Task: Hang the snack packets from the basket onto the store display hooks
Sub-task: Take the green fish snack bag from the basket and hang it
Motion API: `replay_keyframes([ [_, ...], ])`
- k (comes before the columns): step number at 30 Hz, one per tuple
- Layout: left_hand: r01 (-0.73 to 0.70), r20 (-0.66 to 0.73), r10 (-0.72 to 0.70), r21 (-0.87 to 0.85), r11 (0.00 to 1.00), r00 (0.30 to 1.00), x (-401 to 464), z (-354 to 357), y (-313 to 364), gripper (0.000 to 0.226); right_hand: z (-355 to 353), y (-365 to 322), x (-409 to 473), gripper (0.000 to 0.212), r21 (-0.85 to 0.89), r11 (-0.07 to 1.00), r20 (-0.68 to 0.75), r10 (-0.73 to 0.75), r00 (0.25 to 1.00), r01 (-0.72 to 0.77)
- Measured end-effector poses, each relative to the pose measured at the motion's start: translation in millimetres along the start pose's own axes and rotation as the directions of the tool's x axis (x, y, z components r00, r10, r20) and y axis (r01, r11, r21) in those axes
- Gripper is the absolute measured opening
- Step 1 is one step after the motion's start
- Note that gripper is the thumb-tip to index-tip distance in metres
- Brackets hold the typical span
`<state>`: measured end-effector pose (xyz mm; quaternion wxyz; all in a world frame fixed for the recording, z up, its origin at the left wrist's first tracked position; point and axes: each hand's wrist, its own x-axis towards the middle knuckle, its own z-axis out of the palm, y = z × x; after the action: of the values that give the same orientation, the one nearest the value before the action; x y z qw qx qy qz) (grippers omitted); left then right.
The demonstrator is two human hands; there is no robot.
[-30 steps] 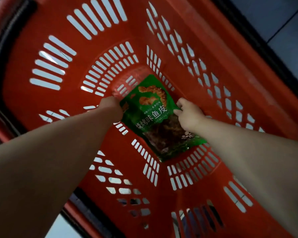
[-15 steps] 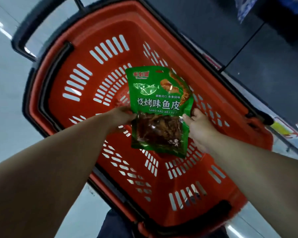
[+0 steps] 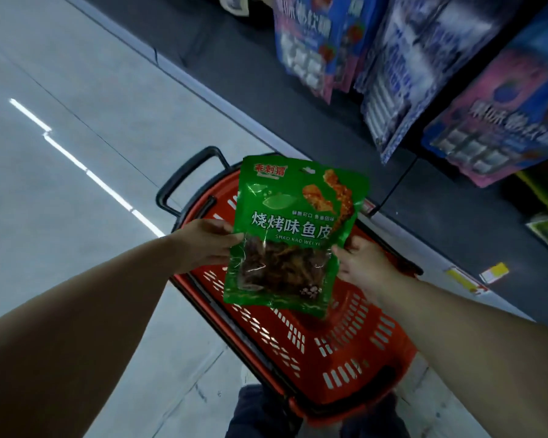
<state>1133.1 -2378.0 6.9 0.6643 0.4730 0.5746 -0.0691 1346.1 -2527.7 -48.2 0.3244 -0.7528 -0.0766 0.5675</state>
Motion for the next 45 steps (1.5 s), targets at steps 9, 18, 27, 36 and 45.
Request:
replay_keyframes([
  [9, -0.307, 0.059, 0.304, 0.036, 0.951, 0.951, -113, -45, 134, 0.036, -31, -172, -110, 0.023, -0.020, 0.974, -0.055, -0.227, 0.972, 0.226],
  [18, -0.588, 0.005, 0.593, 0.137, 0.798, 0.805, -272, -76, 276, 0.020, -77, -321, -275, 0.005, -0.067, 0.862, -0.154, -0.506, 0.849, 0.502],
  [27, -0.813, 0.104, 0.827, 0.287, 0.506, 0.552, -472, -72, 417, 0.038, -139, -432, -480, 0.028, -0.085, 0.662, -0.312, -0.727, 0.611, 0.745],
  [36, -0.916, 0.306, 0.894, 0.335, 0.219, 0.326, -583, 23, 505, 0.023, -244, -415, -632, 0.008, -0.086, 0.576, -0.549, -0.708, 0.444, 0.813],
  [45, -0.959, 0.425, 0.880, 0.267, 0.100, 0.210, -607, 210, 525, 0.033, -377, -314, -704, 0.011, -0.132, 0.603, -0.738, -0.590, 0.329, 0.786],
])
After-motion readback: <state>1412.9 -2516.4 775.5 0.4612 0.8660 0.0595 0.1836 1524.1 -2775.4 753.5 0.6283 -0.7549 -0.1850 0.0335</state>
